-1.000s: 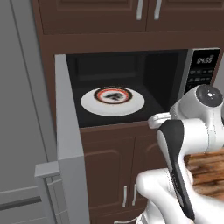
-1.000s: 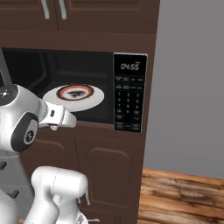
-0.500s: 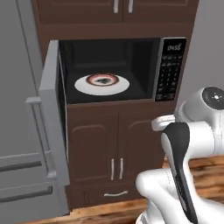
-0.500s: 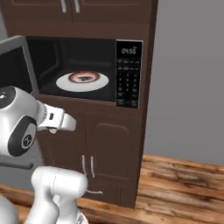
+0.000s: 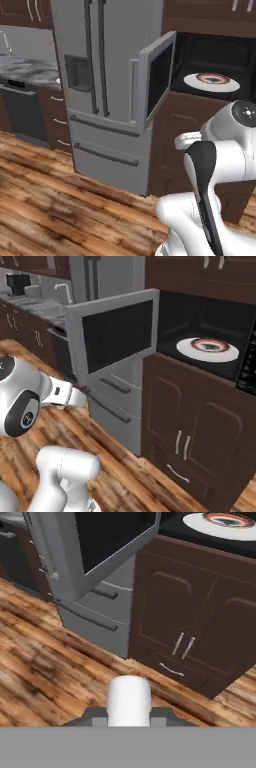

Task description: Pick the marshmallow from the microwave and place it on plate located on the counter.

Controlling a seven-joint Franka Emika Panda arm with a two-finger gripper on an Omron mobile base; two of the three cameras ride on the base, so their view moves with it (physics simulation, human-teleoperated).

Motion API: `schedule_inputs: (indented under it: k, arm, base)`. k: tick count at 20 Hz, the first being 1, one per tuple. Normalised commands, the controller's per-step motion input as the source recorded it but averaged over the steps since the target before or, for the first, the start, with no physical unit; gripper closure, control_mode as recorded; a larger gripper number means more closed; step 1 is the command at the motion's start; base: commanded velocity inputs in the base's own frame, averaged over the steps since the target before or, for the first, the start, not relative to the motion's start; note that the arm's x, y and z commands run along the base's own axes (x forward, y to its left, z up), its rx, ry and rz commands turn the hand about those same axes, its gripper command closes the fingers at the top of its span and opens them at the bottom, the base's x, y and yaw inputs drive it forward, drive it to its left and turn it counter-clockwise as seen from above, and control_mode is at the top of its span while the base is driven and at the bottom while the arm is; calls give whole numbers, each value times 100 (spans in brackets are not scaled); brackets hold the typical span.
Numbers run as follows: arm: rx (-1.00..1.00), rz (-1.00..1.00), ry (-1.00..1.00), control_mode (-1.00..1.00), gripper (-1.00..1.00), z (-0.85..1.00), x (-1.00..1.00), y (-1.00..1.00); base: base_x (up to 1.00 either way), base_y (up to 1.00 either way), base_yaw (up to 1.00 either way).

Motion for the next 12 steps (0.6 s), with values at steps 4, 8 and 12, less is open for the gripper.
schedule_inputs:
  k: [4, 8, 12]
  arm:
    - [0, 0, 0, 100, 100, 0, 0, 0]
    - [0, 0, 0, 100, 100, 0, 0, 0]
    - [0, 0, 0, 100, 100, 0, 0, 0]
  base:
    - [-46, 0, 100]
    - [45, 68, 68]
    - [97, 89, 42]
